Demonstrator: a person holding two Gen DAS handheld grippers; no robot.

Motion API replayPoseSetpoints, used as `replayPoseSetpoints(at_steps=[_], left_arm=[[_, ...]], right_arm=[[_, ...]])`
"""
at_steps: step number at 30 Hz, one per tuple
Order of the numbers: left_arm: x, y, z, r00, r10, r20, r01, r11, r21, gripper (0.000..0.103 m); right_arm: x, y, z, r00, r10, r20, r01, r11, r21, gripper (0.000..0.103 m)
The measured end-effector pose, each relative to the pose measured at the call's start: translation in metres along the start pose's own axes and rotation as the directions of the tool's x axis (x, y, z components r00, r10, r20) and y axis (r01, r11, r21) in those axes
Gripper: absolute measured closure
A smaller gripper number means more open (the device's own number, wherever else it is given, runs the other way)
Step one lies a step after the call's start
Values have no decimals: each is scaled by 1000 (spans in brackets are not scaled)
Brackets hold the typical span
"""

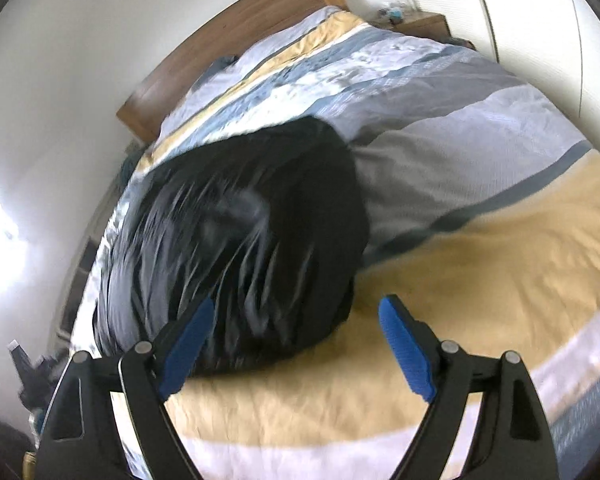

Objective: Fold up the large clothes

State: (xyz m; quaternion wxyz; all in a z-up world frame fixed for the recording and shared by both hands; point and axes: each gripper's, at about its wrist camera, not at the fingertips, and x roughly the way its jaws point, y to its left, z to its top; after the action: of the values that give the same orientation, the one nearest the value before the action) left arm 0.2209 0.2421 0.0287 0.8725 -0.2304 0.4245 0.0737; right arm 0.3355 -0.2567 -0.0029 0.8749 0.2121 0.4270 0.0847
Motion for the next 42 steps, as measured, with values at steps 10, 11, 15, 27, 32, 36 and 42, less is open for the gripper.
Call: replayPoseSetpoints(at_steps=[10, 11, 15, 27, 32, 36, 42], left_arm=[[-58, -46, -66, 987, 103, 120, -118, 986, 121, 6], [-63, -50, -73, 985, 108, 135, -127, 982, 142, 5], [-81, -64, -91, 976, 119, 182, -155, 967, 200, 0], [-127, -86, -124, 944, 109, 310, -203, 935, 292, 0], [-135, -84, -132, 940, 109, 323, -205, 938, 280, 0], [-135, -88, -138, 933, 142, 332, -244, 925, 291, 0], [-135, -88, -145, 945, 114, 306, -208, 933, 293, 0]], right_arm=[[-38, 85, -78, 993, -105, 45, 112, 975, -193, 18], [-42, 89, -84, 992, -114, 56, 123, 971, -204, 18], [-56, 104, -104, 985, -145, 95, 165, 956, -244, 18], [-72, 122, -138, 980, -157, 124, 190, 925, -329, 18], [-76, 126, -147, 979, -154, 137, 193, 915, -353, 18], [-80, 126, -152, 976, -156, 152, 203, 908, -366, 18], [-88, 121, -156, 974, -156, 166, 208, 907, -367, 18]])
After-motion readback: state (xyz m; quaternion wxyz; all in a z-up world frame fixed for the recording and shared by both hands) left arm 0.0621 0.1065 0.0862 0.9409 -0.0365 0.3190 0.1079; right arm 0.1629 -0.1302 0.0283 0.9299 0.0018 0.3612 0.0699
